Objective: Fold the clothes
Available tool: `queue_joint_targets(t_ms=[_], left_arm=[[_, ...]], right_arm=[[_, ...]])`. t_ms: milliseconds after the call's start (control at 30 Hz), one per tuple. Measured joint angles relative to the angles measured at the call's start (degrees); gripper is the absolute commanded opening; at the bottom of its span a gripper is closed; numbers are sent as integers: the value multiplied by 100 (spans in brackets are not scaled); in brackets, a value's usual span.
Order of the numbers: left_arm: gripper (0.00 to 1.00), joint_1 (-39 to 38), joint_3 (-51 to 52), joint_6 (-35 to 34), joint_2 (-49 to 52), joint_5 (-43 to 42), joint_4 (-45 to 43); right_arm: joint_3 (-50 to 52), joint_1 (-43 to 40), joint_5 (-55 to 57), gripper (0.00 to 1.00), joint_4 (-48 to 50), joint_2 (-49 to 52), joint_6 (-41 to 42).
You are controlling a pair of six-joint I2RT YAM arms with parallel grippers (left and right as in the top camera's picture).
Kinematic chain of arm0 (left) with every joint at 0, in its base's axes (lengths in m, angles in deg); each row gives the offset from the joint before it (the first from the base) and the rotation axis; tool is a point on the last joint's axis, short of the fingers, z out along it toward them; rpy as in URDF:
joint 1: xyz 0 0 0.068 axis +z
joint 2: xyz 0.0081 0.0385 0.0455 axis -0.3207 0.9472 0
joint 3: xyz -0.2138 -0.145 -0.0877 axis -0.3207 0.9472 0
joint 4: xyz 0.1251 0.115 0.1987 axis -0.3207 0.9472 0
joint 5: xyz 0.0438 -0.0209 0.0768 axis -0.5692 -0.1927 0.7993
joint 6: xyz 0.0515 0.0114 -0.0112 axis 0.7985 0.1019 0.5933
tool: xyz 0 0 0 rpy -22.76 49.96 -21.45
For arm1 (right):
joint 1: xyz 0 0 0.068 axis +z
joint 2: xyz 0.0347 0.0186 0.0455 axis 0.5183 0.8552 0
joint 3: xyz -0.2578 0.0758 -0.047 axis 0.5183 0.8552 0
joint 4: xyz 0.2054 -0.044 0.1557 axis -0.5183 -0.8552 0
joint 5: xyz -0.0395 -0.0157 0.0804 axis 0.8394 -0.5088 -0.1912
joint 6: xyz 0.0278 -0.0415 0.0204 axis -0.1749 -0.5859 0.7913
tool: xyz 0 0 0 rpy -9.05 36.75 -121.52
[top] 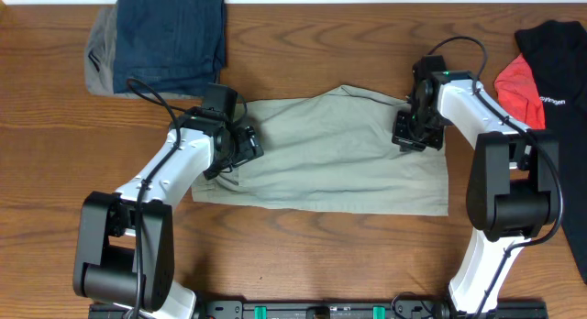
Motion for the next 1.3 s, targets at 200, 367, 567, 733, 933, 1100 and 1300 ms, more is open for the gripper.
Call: queue_joint_targets(t_ms=[200,367,567,733,933,1100,1300], left_arm=[[90,138,0,2,0,79,-2],[90,350,0,2,0,111,-2],[79,501,0,-2,0,149,31],[51,474,0,-4,0,166,275],[35,411,0,-39,42,-11,225],[27,269,0,-13,129,-140,177],[24,74,0,0,221,-160,168]], right_arm=[[-15,-308,184,1,-61,0,61],[-63,-612,393,1,-98,9,68],[-428,-841,680,1,-647,168,66],[-1119,-855,713,1,-1360,232,42],[-1591,-780,382,1,-1576,229,-70],[-1593,-514,260,1,-1578,232,-136],[-1593,-184,216,1,-1565,232,-153]])
